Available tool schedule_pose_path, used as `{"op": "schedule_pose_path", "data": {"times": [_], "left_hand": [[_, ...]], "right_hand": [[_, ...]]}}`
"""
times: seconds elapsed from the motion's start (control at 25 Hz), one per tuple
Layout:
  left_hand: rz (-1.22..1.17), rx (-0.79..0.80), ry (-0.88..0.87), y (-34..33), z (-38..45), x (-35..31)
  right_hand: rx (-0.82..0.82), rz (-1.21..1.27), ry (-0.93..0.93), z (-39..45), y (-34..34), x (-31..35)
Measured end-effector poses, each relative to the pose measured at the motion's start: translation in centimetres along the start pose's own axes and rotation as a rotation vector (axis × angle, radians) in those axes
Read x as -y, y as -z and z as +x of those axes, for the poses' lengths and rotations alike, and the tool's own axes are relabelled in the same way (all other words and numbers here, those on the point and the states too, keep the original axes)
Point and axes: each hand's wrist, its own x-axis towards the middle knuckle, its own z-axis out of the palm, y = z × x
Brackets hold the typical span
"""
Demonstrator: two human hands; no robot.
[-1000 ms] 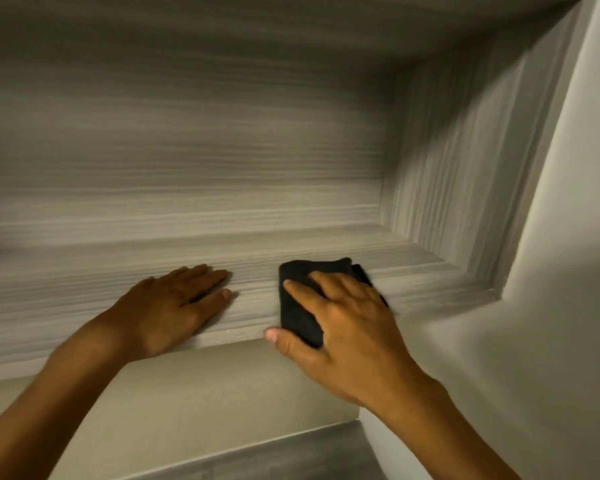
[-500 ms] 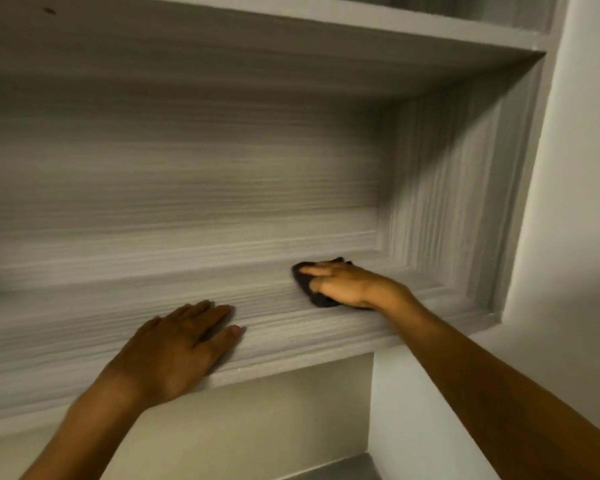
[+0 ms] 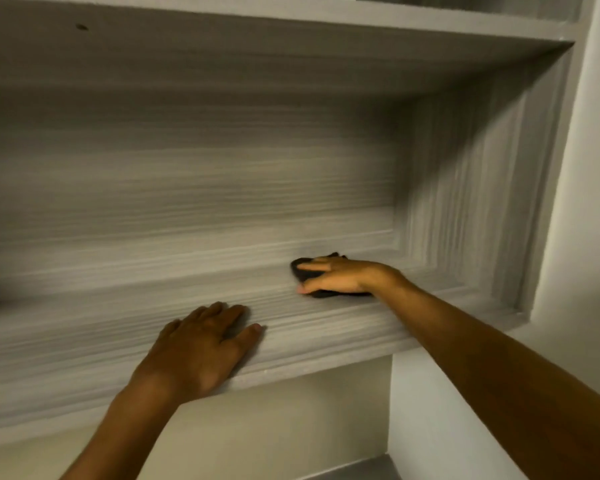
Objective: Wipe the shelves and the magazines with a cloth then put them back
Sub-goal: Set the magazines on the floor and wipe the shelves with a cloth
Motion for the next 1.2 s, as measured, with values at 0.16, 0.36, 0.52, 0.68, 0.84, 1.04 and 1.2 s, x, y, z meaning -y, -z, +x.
{"op": "schedule_pose_path", "data": {"times": [0.16, 0.36, 0.52, 0.68, 0.84, 1.04, 1.2], "left_hand": [[-0.007, -0.055, -0.014, 0.2, -0.6, 0.0], [-0.132, -0.208, -0.006, 0.6, -1.2, -0.7], [-0.127, -0.178, 0.040, 0.8, -1.3, -0.9], [-0.167, -0.146, 0.040, 1.1, -1.9, -1.0], [-0.168, -0.134, 0.025, 1.2, -2.4, -0.6], [-0.101, -0.161, 0.030, 0.7, -1.9, -0.8], [-0.105, -0.141, 0.030, 0.9, -1.9, -0.7]], "right_hand": [[-0.068, 0.032, 0.027, -0.4, 0.9, -3.5], [-0.190, -0.166, -0.317, -0.4, 2.8, -7.1], [-0.121, -0.085, -0.043, 1.1, -1.3, 3.1], [-0.082, 0.073, 0.205, -3.1, -4.0, 6.8], [-0.242, 0.271, 0.150, -8.7, -1.6, -1.9], [-0.485, -0.136, -0.253, -11.2, -1.3, -4.4], [-0.639, -0.076, 0.138, -12.2, -7.0, 4.9]]}}
